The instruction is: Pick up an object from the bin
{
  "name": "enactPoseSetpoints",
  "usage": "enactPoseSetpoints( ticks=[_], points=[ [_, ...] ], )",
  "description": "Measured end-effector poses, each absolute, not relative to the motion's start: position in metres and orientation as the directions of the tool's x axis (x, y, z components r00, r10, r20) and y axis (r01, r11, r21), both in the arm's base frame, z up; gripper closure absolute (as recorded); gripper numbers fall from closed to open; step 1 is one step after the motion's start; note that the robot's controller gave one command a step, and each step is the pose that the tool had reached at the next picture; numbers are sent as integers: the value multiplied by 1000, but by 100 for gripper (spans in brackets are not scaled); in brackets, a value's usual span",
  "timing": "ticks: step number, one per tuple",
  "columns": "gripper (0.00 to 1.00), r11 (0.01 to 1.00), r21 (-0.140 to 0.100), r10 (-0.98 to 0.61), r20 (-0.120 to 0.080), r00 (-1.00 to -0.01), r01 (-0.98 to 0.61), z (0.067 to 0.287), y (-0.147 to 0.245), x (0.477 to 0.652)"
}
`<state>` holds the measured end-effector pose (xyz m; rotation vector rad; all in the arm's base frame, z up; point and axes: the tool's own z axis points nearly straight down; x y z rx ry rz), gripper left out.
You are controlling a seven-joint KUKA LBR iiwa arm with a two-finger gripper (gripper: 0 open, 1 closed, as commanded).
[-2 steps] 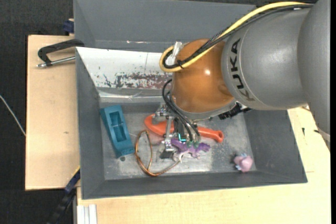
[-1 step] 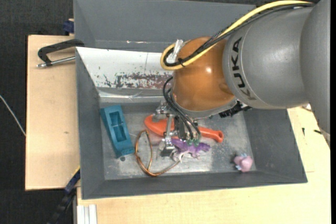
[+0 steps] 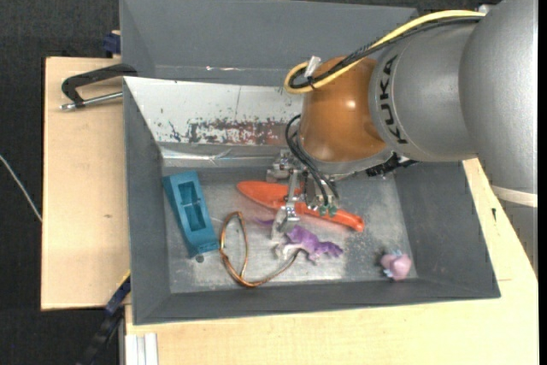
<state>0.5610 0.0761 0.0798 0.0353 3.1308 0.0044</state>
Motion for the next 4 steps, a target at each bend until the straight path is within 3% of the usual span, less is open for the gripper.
enactPoseSetpoints(
  ticks=[1, 2, 3, 4],
  points=[
    [0, 999, 11, 32, 3, -999, 32, 70, 66, 576],
    [0, 1000, 3, 25, -6, -1000, 25, 88, 73, 566],
    [0, 1000, 4, 30, -4, -1000, 29, 73, 70, 576],
    [100, 956, 7, 292, -9, -956, 292, 78, 76, 566]
  ],
)
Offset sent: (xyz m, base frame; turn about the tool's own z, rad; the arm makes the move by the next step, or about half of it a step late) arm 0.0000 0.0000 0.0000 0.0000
